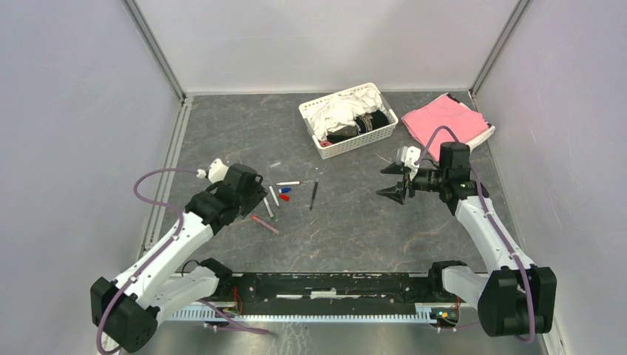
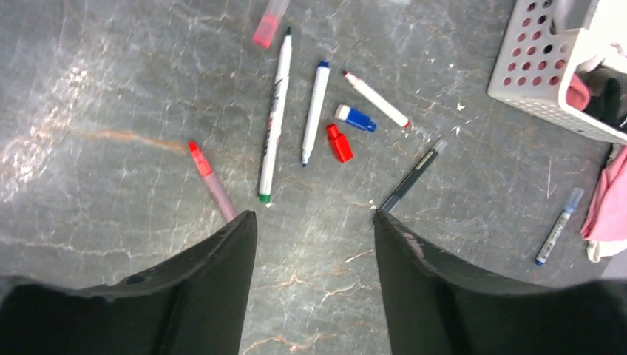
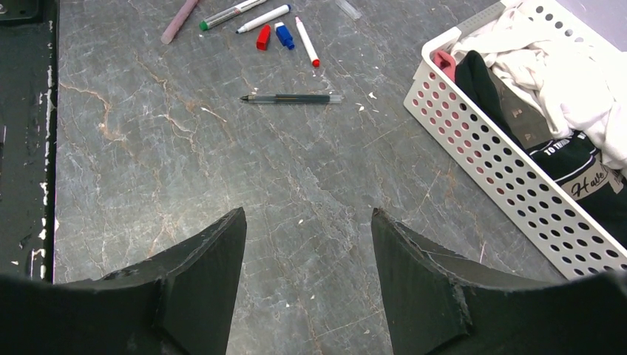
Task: Insert the pens into the pen caps
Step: Pick up the pen from the center of the board.
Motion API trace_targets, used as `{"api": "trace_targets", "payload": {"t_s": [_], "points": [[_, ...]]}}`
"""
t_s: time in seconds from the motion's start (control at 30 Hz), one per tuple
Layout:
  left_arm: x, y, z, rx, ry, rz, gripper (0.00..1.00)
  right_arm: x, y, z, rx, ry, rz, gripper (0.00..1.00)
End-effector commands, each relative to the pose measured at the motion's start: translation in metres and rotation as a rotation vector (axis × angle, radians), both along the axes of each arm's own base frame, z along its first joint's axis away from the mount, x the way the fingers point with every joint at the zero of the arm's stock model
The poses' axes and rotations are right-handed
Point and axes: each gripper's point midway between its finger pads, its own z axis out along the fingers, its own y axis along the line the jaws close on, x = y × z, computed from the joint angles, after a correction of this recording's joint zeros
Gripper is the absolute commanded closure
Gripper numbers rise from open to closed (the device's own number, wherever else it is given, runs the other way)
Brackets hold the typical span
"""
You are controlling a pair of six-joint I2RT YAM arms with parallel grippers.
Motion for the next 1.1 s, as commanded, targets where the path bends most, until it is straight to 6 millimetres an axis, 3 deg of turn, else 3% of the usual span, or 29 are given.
{"api": "trace_targets", "payload": {"t_s": [0.0, 0.07, 0.23, 0.27, 0.33, 0.37, 0.5, 0.73, 0.93, 1.07], "points": [[-0.019, 0.005, -0.01, -0.033, 0.092, 0.071, 0.25, 0.003, 0.001, -0.001, 0.005, -0.001, -0.006, 0.31], [-0.026, 0.01, -0.02, 0.001, 0.142, 0.072, 0.2, 0.003, 0.001, -0.001, 0.006, 0.0, -0.007, 0.31], [-0.038, 0.015, -0.048, 0.061, 0.269, 0.088, 0.25, 0.002, 0.001, 0.001, 0.005, -0.007, -0.008, 0.3], [-0.039, 0.014, -0.054, 0.069, 0.292, 0.089, 0.28, 0.002, 0.001, 0.001, 0.006, -0.007, -0.008, 0.3], [-0.039, 0.013, -0.062, 0.089, 0.329, 0.09, 0.44, 0.002, 0.002, 0.001, 0.008, -0.007, -0.005, 0.29], [-0.039, 0.015, -0.068, 0.113, 0.355, 0.095, 0.48, 0.002, 0.002, 0.001, 0.008, -0.005, -0.005, 0.29], [-0.037, 0.02, -0.079, 0.164, 0.382, 0.112, 0.46, 0.002, 0.002, 0.0, 0.008, -0.003, -0.004, 0.29], [-0.032, 0.012, -0.084, 0.187, 0.429, 0.061, 0.45, 0.0, 0.003, 0.001, 0.012, -0.002, 0.002, 0.29], [-0.048, 0.012, -0.107, 0.24, 0.574, 0.038, 0.5, 0.001, 0.004, 0.002, 0.01, -0.008, 0.001, 0.28], [-0.049, 0.009, -0.116, 0.278, 0.612, 0.025, 0.51, 0.0, 0.003, 0.002, 0.011, -0.006, 0.001, 0.28]]}}
